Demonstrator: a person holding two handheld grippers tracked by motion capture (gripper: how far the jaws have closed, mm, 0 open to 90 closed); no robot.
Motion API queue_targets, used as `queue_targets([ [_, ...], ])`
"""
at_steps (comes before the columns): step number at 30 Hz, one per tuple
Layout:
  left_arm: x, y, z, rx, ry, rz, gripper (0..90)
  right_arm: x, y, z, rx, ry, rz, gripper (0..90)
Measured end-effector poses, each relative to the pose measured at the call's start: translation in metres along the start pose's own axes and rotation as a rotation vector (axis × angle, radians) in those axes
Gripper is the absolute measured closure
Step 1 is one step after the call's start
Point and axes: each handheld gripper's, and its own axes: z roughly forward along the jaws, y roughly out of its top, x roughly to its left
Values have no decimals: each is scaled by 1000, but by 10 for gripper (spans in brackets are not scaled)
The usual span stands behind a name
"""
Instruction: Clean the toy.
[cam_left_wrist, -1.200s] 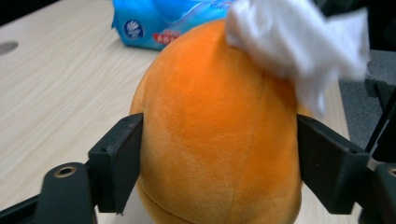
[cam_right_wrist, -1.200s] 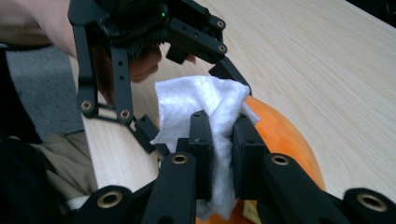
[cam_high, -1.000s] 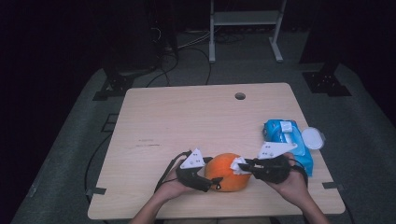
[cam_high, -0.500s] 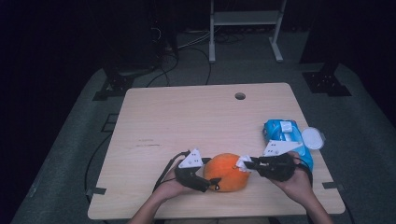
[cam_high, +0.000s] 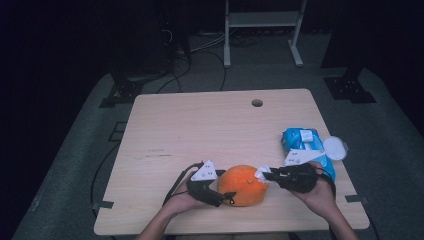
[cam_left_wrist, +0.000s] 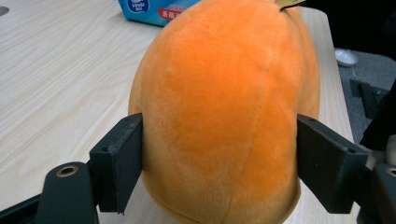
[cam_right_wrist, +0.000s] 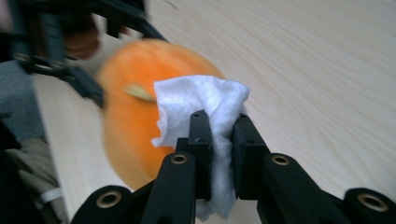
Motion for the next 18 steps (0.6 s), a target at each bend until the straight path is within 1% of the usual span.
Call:
queue_targets([
  [1,0,0,0,0,0,0,226,-2,-1,0,-1,-1,10,794],
  [2,-1,1,1,2,3,4,226,-3,-2,-1,-12,17,25,794],
  [3,-1,1,1,2,3,6,226,-2,0,-2,-31,37,27,794],
  [6,-2,1,1,5,3,8,223,4,7,0,-53,65,13,794],
  [9,-3,1,1,10,-3,22,217,3,5,4,-25,78,5,794],
  [10,-4,1,1,11,-2,24,217,2,4,4,-10,76,3,794],
  [11,-4,1,1,11,-2,24,217,2,4,4,-10,76,3,794],
  [12,-4,1,1,13,-1,26,216,0,2,3,9,67,10,793],
  [13,-4,1,1,13,-1,26,216,0,2,3,9,67,10,793],
  [16,-4,1,2,15,-2,17,212,4,6,-1,-19,92,8,793],
  [17,-4,1,2,15,-2,17,212,4,6,-1,-19,92,8,793],
  [18,-3,1,2,8,-4,4,212,7,12,-2,-47,127,5,793],
])
